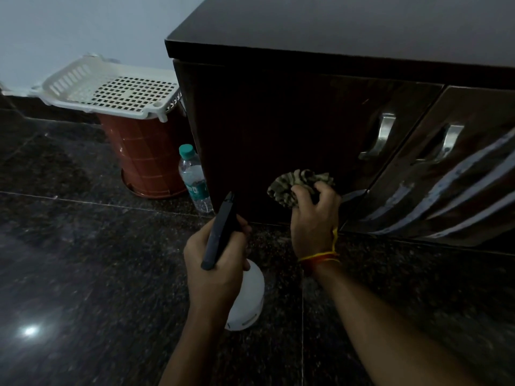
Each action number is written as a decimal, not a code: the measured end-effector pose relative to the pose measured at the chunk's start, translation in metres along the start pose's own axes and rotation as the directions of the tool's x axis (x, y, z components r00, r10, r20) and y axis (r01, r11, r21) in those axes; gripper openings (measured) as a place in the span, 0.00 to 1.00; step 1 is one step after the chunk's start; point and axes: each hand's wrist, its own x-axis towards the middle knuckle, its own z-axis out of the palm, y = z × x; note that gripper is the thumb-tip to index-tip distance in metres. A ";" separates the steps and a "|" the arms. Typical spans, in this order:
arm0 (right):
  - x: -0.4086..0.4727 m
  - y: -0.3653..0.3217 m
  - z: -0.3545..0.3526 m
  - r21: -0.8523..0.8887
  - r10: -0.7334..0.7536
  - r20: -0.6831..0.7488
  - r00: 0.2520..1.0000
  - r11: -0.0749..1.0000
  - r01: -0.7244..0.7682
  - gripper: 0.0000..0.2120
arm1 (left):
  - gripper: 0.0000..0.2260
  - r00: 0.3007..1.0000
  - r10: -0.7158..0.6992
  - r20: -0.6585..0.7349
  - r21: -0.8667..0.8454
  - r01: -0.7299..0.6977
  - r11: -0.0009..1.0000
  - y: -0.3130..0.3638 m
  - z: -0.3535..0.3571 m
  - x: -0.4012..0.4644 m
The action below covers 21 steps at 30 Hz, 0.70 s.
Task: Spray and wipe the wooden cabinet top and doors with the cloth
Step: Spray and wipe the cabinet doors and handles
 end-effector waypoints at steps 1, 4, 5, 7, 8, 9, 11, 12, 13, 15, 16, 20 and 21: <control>-0.007 0.002 0.004 -0.023 0.015 0.029 0.999 1.000 -0.014 0.14 | 0.08 1.000 -0.001 0.001 0.005 0.001 1.000 -0.002 -0.001 -0.001; -0.021 0.004 0.009 -0.074 0.054 0.133 0.990 0.996 -0.044 0.14 | 0.08 1.000 0.002 -0.002 0.011 -0.002 1.000 -0.007 -0.003 -0.002; -0.022 0.004 0.009 -0.070 0.063 0.150 0.987 0.996 -0.053 0.14 | 0.08 1.000 0.003 -0.003 0.003 -0.003 1.000 -0.007 -0.003 -0.002; -0.018 0.000 0.005 -0.038 0.085 0.145 0.986 0.996 -0.080 0.13 | 0.08 1.000 0.006 -0.009 -0.001 -0.006 1.000 -0.007 -0.003 -0.001; -0.015 -0.002 0.003 -0.021 0.096 0.126 0.987 0.995 -0.094 0.12 | 0.08 1.000 0.003 -0.013 0.001 -0.003 1.000 -0.007 -0.002 0.000; -0.011 -0.006 0.003 -0.001 0.112 0.100 0.989 0.994 -0.113 0.12 | 0.08 1.000 0.000 -0.013 0.003 0.000 1.000 -0.007 -0.002 0.000; -0.008 -0.013 0.004 0.053 0.179 0.061 0.982 0.982 -0.182 0.13 | 0.08 1.000 -0.001 -0.011 0.012 0.002 1.000 -0.008 -0.001 0.000; -0.009 -0.016 0.006 0.077 0.219 0.049 0.975 0.972 -0.222 0.14 | 0.08 1.000 -0.004 -0.013 0.011 0.004 1.000 -0.008 -0.001 0.000; -0.012 -0.019 0.008 0.096 0.258 0.041 0.965 0.961 -0.260 0.14 | 0.08 1.000 -0.006 -0.015 0.002 0.006 1.000 -0.008 -0.002 0.000; -0.020 -0.023 0.016 0.149 0.345 0.059 0.937 0.925 -0.350 0.14 | 0.08 1.000 -0.007 -0.020 -0.003 0.007 1.000 -0.007 -0.006 0.000; -0.023 -0.025 0.020 0.178 0.397 0.079 0.914 0.897 -0.405 0.14 | 0.08 1.000 -0.007 -0.022 0.006 0.007 1.000 -0.008 -0.009 0.001; -0.026 -0.042 0.033 0.240 0.658 0.141 0.739 0.702 -0.671 0.13 | 0.06 0.999 -0.012 -0.031 0.044 0.013 0.999 -0.011 -0.020 0.002; -0.025 -0.048 0.037 0.252 0.720 0.150 0.678 0.635 -0.730 0.12 | 0.06 0.999 -0.014 -0.037 0.056 0.016 0.998 -0.012 -0.023 0.002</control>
